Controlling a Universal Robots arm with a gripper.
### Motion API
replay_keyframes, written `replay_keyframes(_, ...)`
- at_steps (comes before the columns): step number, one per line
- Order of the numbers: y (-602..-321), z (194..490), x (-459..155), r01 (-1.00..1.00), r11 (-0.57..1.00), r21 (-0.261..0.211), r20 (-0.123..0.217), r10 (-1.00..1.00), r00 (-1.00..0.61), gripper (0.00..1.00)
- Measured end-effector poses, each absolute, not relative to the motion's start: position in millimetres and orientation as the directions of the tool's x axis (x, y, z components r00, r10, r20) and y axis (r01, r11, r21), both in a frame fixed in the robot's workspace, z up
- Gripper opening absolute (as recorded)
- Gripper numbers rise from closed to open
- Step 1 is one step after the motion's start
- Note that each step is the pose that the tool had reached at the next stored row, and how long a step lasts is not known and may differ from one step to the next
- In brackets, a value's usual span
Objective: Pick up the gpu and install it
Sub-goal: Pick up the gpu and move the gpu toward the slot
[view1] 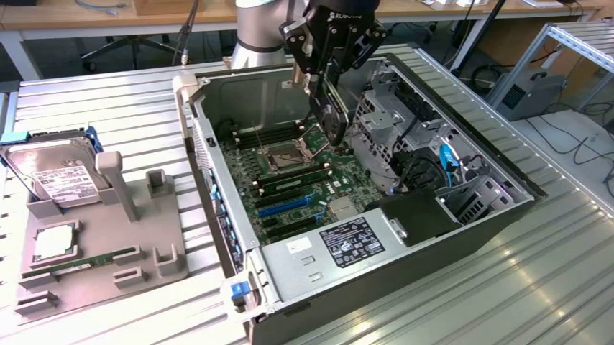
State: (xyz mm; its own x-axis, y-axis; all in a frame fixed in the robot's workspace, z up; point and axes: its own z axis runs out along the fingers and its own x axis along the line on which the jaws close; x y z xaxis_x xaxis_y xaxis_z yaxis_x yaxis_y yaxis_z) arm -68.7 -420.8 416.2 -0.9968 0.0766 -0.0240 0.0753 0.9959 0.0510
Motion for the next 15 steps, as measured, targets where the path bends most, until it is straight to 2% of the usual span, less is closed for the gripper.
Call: replay_keyframes(15, -420.8, 413.5, -57.7, 0.075, 0.996, 0.049, -0.024, 0.077, -0.997, 0.27)
